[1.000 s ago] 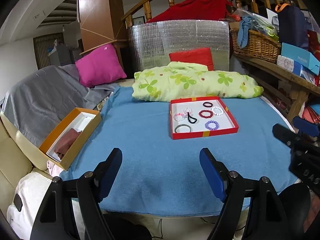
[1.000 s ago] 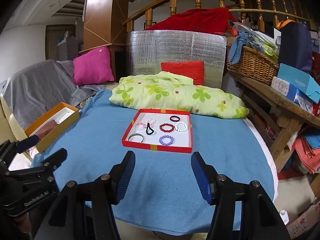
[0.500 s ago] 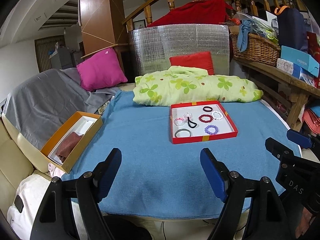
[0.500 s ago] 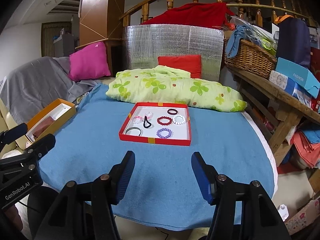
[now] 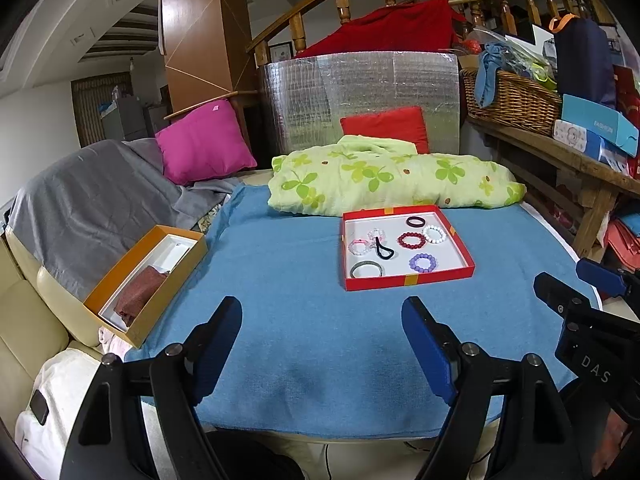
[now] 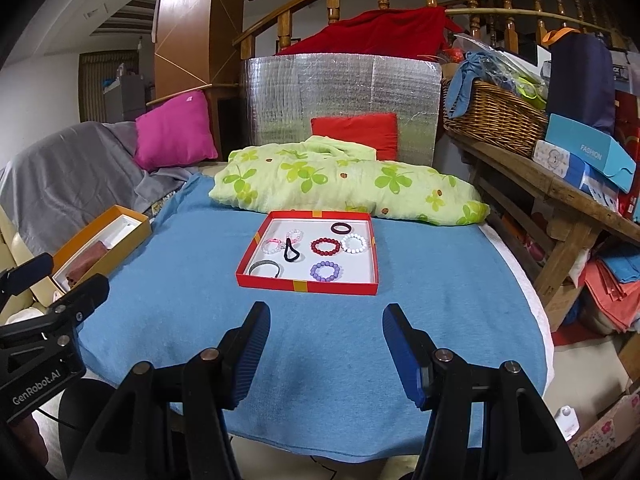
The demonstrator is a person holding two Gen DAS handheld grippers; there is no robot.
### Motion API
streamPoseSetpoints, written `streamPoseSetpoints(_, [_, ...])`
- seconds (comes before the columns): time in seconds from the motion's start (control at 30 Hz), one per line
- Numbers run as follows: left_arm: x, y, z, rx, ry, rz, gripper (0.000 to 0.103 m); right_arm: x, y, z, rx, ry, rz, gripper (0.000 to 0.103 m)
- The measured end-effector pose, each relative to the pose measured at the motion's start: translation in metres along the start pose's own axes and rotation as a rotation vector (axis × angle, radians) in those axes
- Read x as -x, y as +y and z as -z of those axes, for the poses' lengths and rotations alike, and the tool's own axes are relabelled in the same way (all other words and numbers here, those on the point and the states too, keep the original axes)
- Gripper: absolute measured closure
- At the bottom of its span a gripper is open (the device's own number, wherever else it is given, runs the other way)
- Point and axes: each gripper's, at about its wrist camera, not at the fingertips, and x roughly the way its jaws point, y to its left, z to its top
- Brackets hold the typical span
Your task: Organize jewelry
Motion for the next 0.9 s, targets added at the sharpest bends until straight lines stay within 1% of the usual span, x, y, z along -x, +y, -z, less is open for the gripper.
streamPoseSetpoints(0.33, [-0.001, 0.002, -0.001, 0.005, 0.0, -0.001, 0.02, 0.001, 0.0, -0.002, -0.005, 0.003, 0.006, 0.04])
streamPoseSetpoints(0.9, [-0.006, 0.001, -0.011, 0.012, -0.014, 0.029, 0.019, -0.003, -0.001, -0.008, -0.006, 0.011, 0.041, 0.04])
